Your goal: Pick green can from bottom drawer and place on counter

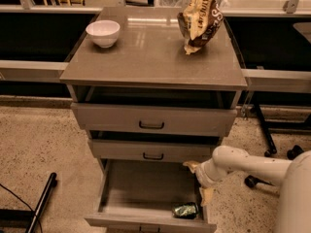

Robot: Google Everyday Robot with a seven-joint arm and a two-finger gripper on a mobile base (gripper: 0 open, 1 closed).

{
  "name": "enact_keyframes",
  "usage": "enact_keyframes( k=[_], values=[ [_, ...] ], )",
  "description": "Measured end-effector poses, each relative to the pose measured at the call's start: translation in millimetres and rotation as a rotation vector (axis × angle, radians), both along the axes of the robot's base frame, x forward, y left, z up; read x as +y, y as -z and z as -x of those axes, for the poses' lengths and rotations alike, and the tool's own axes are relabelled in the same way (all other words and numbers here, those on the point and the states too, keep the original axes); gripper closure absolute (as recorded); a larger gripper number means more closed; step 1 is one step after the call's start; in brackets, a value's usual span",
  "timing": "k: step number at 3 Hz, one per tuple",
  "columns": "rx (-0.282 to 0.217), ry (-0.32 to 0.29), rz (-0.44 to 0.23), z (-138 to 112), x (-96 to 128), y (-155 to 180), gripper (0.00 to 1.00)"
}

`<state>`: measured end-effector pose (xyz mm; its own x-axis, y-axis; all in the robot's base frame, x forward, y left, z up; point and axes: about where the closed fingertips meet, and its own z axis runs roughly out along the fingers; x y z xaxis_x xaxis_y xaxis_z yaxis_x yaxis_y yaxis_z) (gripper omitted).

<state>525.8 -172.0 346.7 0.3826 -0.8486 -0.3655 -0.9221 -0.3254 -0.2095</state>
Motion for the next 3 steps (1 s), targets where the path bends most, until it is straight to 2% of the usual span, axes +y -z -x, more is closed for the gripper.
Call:
enact_keyframes(
  k=[1,2,3],
  values=[
    [-0.011,0.014,0.065,-4.4,-3.5,26.1,0.00],
    [0.017,0.019,0.064,-7.6,-9.3,79.8,0.00],
    [0.017,0.019,0.064,-7.6,-9.3,79.8,0.00]
  ],
)
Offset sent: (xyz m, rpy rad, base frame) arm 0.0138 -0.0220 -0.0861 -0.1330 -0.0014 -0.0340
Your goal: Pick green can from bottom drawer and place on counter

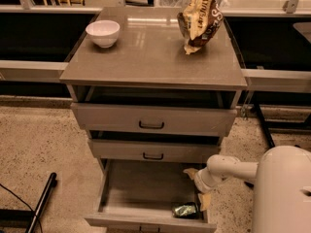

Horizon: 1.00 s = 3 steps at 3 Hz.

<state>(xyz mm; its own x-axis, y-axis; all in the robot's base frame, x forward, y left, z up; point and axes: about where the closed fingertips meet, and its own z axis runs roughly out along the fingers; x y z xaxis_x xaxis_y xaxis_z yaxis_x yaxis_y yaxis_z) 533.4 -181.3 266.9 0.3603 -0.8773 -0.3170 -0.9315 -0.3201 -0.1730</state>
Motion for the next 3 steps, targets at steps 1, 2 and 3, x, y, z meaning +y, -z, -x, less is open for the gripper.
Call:
enact_keyframes(
  k=[1,2,3],
  values=[
    [0.027,0.010,0.036,5.5,5.0,12.8,0.00],
    [0.048,0.025,0.112,13.2,9.9,32.0,0.00],
    [0.061,0.029,0.158,17.7,10.8,47.4,0.01]
  ],
)
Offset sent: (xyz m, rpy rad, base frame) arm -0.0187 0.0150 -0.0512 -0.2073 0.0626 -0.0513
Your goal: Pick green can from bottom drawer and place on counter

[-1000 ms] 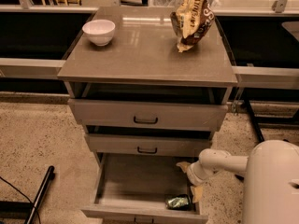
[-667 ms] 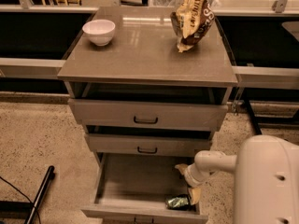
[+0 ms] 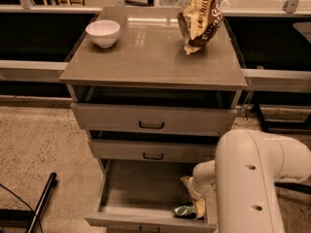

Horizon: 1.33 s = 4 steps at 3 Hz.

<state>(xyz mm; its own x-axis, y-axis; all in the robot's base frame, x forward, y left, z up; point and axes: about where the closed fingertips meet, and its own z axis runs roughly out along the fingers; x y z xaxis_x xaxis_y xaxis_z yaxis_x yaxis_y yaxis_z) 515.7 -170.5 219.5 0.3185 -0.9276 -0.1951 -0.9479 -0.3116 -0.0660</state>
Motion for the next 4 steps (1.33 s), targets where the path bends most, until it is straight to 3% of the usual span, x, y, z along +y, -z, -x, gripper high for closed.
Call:
enact_keyframes(
  k=[1,2,3,4],
  values=[
    [-0.001,0.007,-0.020,2.1,0.1,9.6,0.08],
    [-0.035,-0.007,-0.051,-4.2,-6.9,6.8,0.24],
    [-0.038,-0.002,-0.058,-4.9,-13.4,8.8,0.24],
    [-0.010,0.008,-0.046,-1.5,-21.1,20.7,0.25]
  ],
)
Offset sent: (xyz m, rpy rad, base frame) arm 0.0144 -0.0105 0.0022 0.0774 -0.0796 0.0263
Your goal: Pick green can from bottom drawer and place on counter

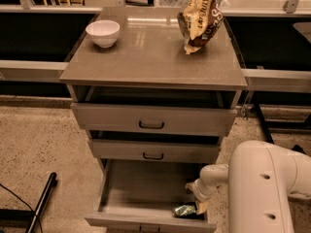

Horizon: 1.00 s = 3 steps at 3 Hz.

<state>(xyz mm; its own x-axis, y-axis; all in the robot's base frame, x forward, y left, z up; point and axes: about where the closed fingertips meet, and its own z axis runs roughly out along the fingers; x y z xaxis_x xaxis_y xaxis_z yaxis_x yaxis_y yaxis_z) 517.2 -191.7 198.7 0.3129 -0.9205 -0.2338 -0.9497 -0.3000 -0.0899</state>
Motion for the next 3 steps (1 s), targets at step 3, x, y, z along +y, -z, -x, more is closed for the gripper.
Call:
enact_keyframes(
  k=[3],
  values=[
    [0.093,-0.017,0.027,16.4,-0.4,41.8,0.27]
  ],
)
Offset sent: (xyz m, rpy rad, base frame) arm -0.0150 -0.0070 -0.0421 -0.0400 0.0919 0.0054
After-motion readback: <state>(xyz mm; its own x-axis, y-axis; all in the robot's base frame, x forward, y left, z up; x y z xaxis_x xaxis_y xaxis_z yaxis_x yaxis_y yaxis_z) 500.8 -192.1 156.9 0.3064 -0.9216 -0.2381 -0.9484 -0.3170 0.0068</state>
